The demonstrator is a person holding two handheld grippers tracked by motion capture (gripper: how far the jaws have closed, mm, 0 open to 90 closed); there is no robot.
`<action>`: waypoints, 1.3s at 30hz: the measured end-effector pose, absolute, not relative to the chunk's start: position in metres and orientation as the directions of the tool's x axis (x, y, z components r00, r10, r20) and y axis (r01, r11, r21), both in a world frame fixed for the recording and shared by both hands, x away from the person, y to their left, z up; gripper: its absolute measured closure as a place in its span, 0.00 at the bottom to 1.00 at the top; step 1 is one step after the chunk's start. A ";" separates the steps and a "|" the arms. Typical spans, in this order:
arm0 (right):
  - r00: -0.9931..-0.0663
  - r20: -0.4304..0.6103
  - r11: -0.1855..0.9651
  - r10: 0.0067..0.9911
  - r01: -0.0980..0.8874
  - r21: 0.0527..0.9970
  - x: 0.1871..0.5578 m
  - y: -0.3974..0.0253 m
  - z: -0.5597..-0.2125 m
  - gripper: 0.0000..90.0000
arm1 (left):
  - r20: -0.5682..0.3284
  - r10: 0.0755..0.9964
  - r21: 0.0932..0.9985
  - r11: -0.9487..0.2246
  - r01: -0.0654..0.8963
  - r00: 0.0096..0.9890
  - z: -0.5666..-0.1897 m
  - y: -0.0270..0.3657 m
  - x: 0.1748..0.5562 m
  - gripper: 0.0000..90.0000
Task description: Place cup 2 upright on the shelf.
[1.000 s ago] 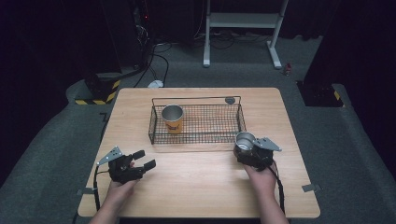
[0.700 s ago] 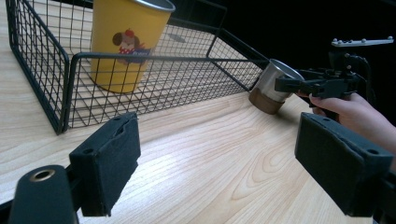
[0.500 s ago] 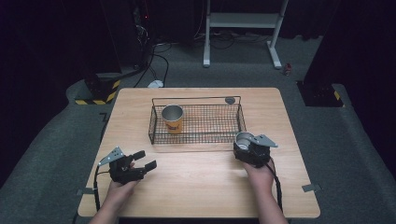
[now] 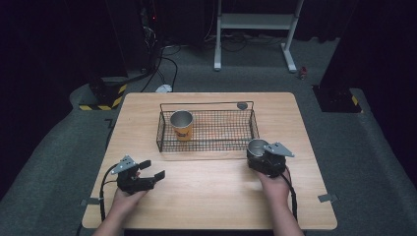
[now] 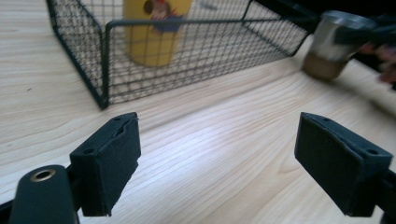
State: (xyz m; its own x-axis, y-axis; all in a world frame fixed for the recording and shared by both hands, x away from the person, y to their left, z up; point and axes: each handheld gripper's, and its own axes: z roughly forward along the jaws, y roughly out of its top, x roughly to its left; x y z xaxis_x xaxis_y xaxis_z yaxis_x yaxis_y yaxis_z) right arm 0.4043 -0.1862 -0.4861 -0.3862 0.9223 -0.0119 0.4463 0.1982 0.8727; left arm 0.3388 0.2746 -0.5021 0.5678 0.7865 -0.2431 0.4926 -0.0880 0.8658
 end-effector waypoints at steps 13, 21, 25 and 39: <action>-0.395 -0.024 0.209 0.918 0.432 0.878 0.398 -0.185 -0.475 0.20 | -0.140 0.848 0.809 -0.200 0.553 0.512 -0.518 0.274 0.348 0.17; -0.410 -0.031 0.215 0.911 0.411 0.886 0.396 -0.177 -0.461 0.20 | -0.136 0.836 0.805 -0.220 0.551 0.532 -0.523 0.270 0.349 0.17; -0.420 -0.035 0.215 0.907 0.391 0.895 0.397 -0.172 -0.451 0.20 | -0.116 0.818 0.816 -0.244 0.523 0.563 -0.523 0.269 0.347 0.17; -0.433 -0.023 0.201 0.901 0.370 0.907 0.408 -0.152 -0.427 0.20 | -0.106 0.808 0.814 -0.265 0.517 0.580 -0.524 0.267 0.345 0.17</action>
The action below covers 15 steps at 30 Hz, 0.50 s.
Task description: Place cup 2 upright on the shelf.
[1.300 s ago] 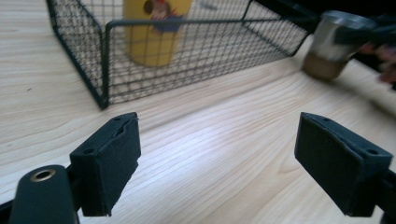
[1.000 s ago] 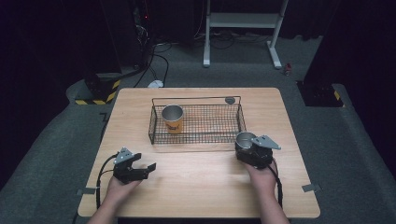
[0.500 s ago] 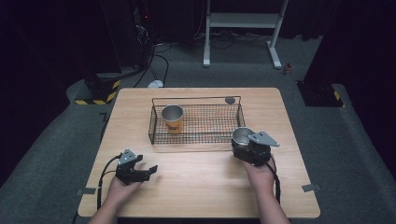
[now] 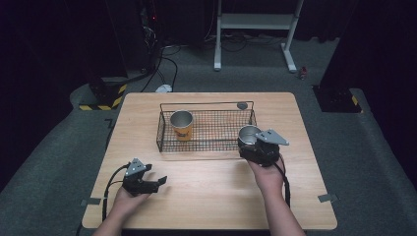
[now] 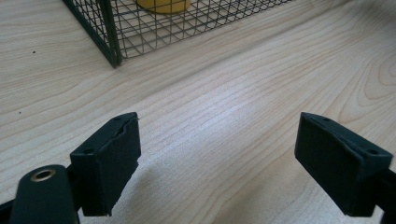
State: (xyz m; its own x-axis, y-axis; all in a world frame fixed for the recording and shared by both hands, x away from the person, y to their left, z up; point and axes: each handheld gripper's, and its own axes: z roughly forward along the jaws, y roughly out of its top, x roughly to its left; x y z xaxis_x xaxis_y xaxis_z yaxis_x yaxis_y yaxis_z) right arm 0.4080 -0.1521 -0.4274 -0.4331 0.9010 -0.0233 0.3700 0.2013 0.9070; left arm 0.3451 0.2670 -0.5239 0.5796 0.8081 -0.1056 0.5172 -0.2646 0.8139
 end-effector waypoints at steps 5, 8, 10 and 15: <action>-0.437 -0.018 0.194 0.900 0.363 0.911 0.414 -0.145 -0.421 0.20 | -0.116 0.805 0.814 -0.258 0.521 0.581 -0.524 0.268 0.346 0.17; -0.441 -0.015 0.190 0.898 0.357 0.915 0.418 -0.141 -0.417 0.20 | -0.117 0.804 0.814 -0.259 0.521 0.582 -0.524 0.268 0.346 0.17; -0.440 -0.011 0.186 0.898 0.357 0.916 0.421 -0.138 -0.415 0.20 | -0.117 0.805 0.813 -0.258 0.521 0.581 -0.524 0.268 0.346 0.17; -0.448 -0.014 0.186 0.894 0.344 0.920 0.427 -0.128 -0.409 0.20 | -0.114 0.800 0.815 -0.264 0.516 0.590 -0.524 0.268 0.346 0.17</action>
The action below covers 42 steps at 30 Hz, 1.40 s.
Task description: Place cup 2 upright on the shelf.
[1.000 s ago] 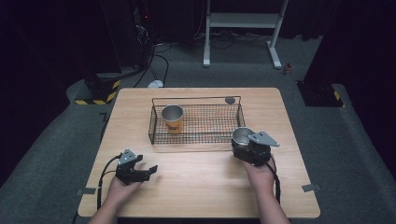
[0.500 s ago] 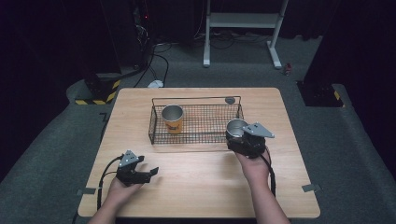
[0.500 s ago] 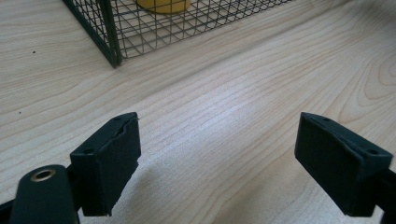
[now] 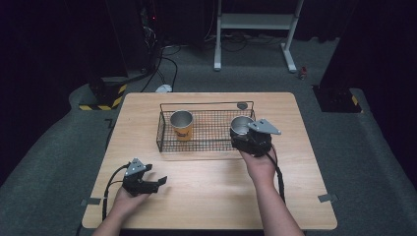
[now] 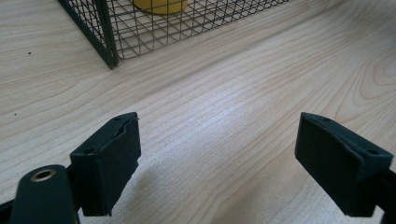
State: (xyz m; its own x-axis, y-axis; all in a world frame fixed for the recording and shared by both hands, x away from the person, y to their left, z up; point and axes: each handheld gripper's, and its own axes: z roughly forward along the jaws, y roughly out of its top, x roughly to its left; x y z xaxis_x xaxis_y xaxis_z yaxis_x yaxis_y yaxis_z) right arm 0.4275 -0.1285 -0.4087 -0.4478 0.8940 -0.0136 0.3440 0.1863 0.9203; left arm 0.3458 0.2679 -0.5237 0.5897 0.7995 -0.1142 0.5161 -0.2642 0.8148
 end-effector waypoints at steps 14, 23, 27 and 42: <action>-0.455 -0.038 0.212 0.890 0.340 0.916 0.447 -0.099 -0.404 0.20 | -0.131 0.797 0.815 -0.253 0.521 0.590 -0.524 0.269 0.346 0.17; -0.457 -0.052 0.229 0.888 0.341 0.912 0.462 -0.088 -0.400 0.20 | -0.131 0.794 0.815 -0.255 0.521 0.593 -0.524 0.269 0.346 0.17; -0.450 -0.043 0.217 0.892 0.344 0.914 0.470 -0.087 -0.401 0.20 | -0.135 0.794 0.813 -0.254 0.525 0.592 -0.524 0.269 0.346 0.17; -0.418 -0.035 0.223 0.908 0.410 0.884 0.492 -0.091 -0.416 0.20 | -0.124 0.795 0.811 -0.263 0.522 0.594 -0.524 0.268 0.346 0.16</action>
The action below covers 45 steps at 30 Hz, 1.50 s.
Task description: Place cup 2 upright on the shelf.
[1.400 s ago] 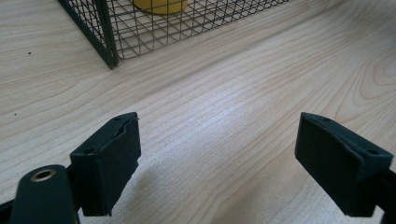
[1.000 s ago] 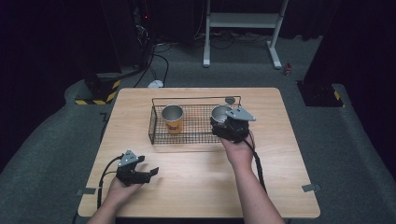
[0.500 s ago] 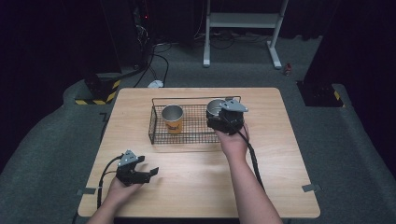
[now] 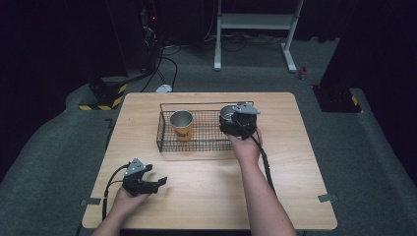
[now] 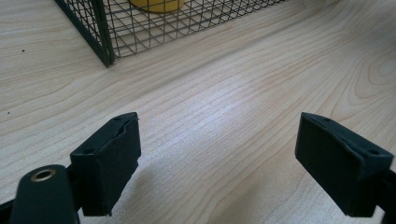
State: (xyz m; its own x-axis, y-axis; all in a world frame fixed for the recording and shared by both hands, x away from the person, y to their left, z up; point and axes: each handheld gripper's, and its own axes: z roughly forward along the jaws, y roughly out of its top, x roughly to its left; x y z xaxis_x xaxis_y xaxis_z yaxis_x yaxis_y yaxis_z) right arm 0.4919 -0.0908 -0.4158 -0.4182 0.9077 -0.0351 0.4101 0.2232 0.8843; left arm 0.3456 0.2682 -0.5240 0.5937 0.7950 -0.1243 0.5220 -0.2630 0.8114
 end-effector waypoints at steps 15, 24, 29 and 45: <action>-0.399 -0.047 0.247 0.916 0.467 0.849 0.512 -0.084 -0.426 0.20 | -0.130 0.790 0.812 -0.262 0.522 0.599 -0.524 0.269 0.346 0.16; -0.409 -0.056 0.268 0.911 0.481 0.835 0.521 -0.074 -0.423 0.20 | -0.130 0.788 0.812 -0.263 0.521 0.601 -0.524 0.269 0.346 0.16; -0.414 -0.046 0.274 0.909 0.511 0.815 0.526 -0.069 -0.427 0.20 | -0.127 0.789 0.811 -0.266 0.521 0.601 -0.524 0.269 0.346 0.17; -0.395 -0.040 0.298 0.918 0.619 0.727 0.536 -0.069 -0.444 0.20 | -0.131 0.791 0.808 -0.264 0.526 0.598 -0.524 0.268 0.346 0.17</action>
